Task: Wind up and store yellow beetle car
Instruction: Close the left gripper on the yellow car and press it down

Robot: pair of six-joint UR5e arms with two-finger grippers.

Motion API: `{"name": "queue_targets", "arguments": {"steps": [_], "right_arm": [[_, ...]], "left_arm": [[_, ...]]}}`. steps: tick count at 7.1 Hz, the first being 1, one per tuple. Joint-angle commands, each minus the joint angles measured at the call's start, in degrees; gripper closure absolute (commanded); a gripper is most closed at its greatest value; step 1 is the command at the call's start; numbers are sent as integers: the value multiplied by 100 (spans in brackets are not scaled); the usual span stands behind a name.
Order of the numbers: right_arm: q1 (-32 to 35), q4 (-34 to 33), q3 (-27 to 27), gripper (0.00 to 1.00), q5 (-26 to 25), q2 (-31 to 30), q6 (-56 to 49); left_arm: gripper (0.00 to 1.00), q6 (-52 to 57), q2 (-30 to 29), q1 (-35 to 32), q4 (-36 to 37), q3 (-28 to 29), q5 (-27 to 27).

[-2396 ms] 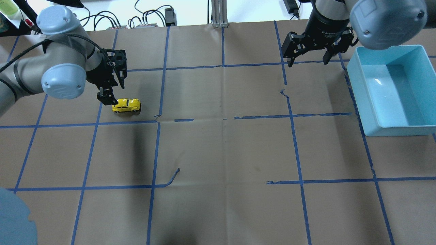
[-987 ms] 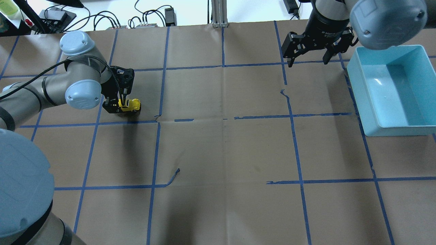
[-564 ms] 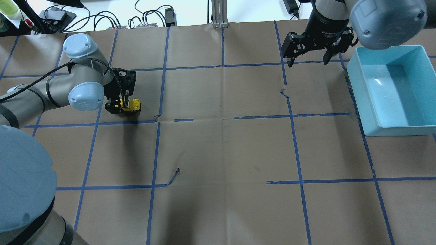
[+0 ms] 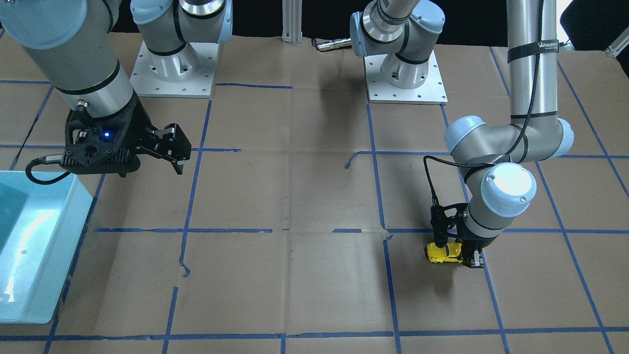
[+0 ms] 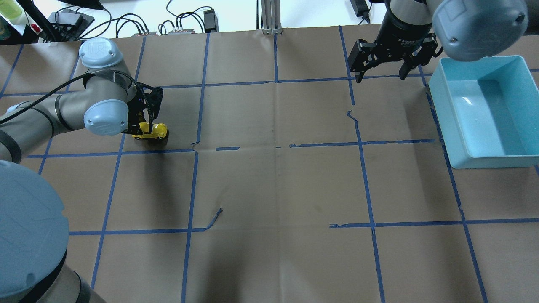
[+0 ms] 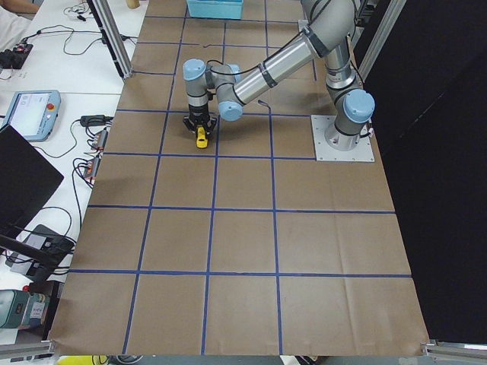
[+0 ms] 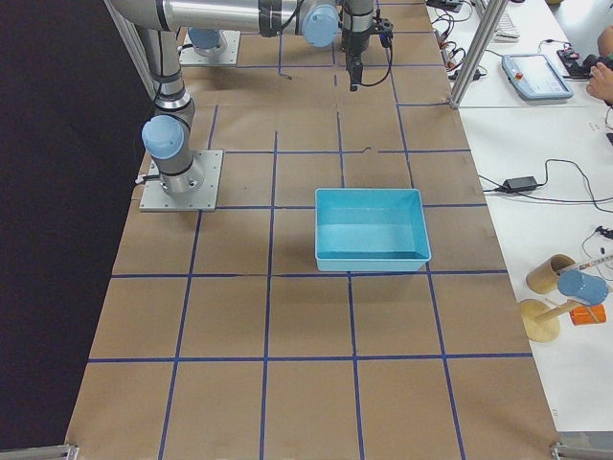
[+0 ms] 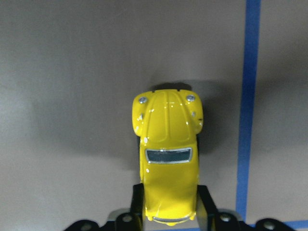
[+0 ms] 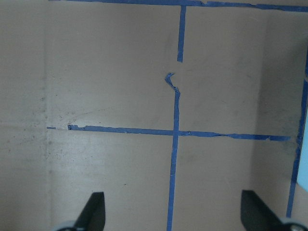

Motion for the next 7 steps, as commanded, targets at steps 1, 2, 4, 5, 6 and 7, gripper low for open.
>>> {"name": "queue_targets", "arguments": {"steps": [1, 2, 4, 5, 6, 7], "right_arm": [[0, 0, -8, 2, 0, 0, -2], [0, 0, 0, 2, 0, 0, 7], [0, 0, 0, 2, 0, 0, 7], [0, 0, 0, 2, 0, 0, 7], [0, 0, 0, 2, 0, 0, 7], [0, 0, 0, 2, 0, 0, 7]], "left_arm": [[64, 46, 188, -4, -105, 134, 28], [65, 37, 276, -21, -167, 152, 28], [65, -268, 234, -335, -167, 143, -16], [65, -488, 190, -590, -167, 143, -24], [65, -699, 137, -810, -158, 143, -42], [65, -962, 67, -1013, -150, 143, -42]]}}
